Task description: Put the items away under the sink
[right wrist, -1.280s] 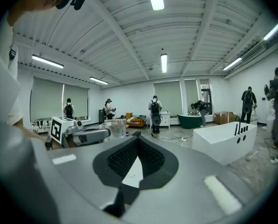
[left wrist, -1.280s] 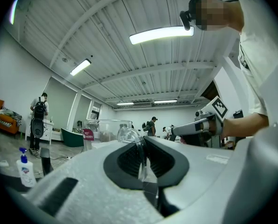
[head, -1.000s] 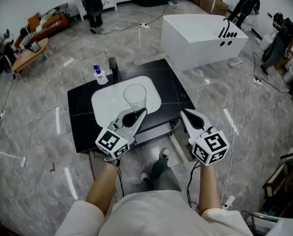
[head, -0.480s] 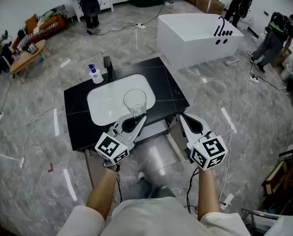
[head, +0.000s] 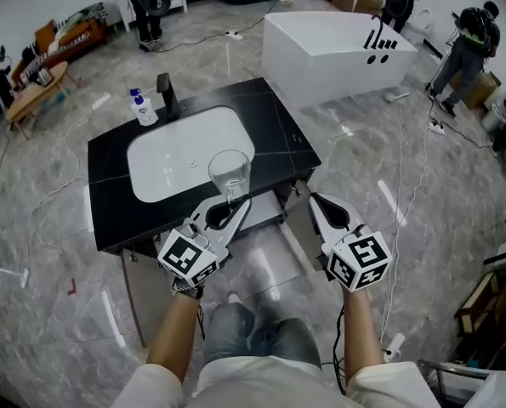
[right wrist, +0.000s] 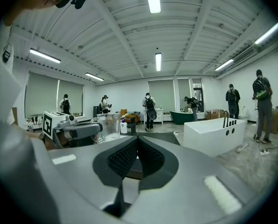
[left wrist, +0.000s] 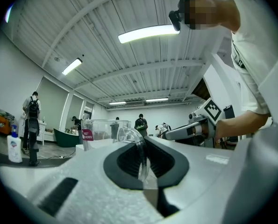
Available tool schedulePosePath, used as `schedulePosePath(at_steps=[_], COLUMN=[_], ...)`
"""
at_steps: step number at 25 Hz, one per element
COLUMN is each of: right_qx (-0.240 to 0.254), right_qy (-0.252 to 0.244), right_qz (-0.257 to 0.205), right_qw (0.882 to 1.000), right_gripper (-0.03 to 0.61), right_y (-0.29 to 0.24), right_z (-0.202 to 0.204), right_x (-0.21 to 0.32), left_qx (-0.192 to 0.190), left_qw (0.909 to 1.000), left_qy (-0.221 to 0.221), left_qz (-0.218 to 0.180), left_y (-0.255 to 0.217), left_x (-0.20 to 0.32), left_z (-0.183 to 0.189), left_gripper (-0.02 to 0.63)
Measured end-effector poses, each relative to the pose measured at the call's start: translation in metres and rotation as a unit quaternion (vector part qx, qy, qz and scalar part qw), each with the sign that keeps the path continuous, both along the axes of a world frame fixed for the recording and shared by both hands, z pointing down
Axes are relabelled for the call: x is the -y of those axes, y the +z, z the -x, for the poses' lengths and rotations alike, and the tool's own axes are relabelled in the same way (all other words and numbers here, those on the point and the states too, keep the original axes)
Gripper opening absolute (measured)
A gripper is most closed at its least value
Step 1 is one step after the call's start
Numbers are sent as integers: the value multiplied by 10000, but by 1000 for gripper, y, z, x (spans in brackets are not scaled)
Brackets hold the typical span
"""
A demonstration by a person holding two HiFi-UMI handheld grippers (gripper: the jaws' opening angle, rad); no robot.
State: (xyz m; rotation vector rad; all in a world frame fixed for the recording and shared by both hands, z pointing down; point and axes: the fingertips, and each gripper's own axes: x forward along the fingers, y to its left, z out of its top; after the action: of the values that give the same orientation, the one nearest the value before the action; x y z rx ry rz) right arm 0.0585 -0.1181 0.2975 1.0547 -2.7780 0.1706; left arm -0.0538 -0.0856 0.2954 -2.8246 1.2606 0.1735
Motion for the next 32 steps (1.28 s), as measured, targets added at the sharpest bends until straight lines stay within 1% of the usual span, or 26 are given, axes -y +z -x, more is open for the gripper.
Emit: schedulePosePath(at_steps=[3, 7, 10, 12, 13, 15, 16, 19, 22, 26, 28, 32], right_qx=[-29, 51, 117, 110, 88, 64, 73, 126, 142, 91, 82, 84], right_qy=[-29, -39, -63, -182, -235, -281, -283, -315, -389, -470, -485, -471], right_qz=[26, 133, 233, 244, 239, 218, 198, 100, 2, -71, -105, -192], right_qw=[10000, 9999, 9996, 9995, 9994, 9993, 9994, 9994, 9991, 9988, 9987, 9987], right_gripper=[8, 8, 8, 9, 8, 8, 8, 9, 8, 8, 9, 9], right_y=[44, 104, 151, 181, 196, 225, 240, 287, 337, 397, 421, 460], right_z=[-7, -12, -12, -7, -4, -1, 1, 8, 18, 26, 28, 24], right_x=[0, 6, 14, 19, 23, 32, 38, 54, 68, 78, 81, 86], left_qx=[15, 75, 51, 67, 90, 154, 157, 49, -1, 159, 85, 171], left_qw=[10000, 9999, 9996, 9991, 9988, 9987, 9987, 9987, 9988, 9989, 9988, 9985], left_qy=[9, 88, 272, 416, 468, 484, 481, 464, 375, 313, 304, 352], left_qz=[40, 49, 21, -101, -85, 77, 73, -195, -317, -309, -365, -385], left_y=[47, 108, 149, 172, 187, 221, 238, 283, 330, 396, 418, 463], left_x=[-4, -9, -10, -10, -9, -3, 1, 12, 24, 33, 38, 51], left_z=[-10, -25, -36, -40, -41, -37, -35, -29, -19, -9, -7, -6], left_gripper=[9, 9, 9, 10, 9, 9, 9, 10, 10, 11, 11, 11])
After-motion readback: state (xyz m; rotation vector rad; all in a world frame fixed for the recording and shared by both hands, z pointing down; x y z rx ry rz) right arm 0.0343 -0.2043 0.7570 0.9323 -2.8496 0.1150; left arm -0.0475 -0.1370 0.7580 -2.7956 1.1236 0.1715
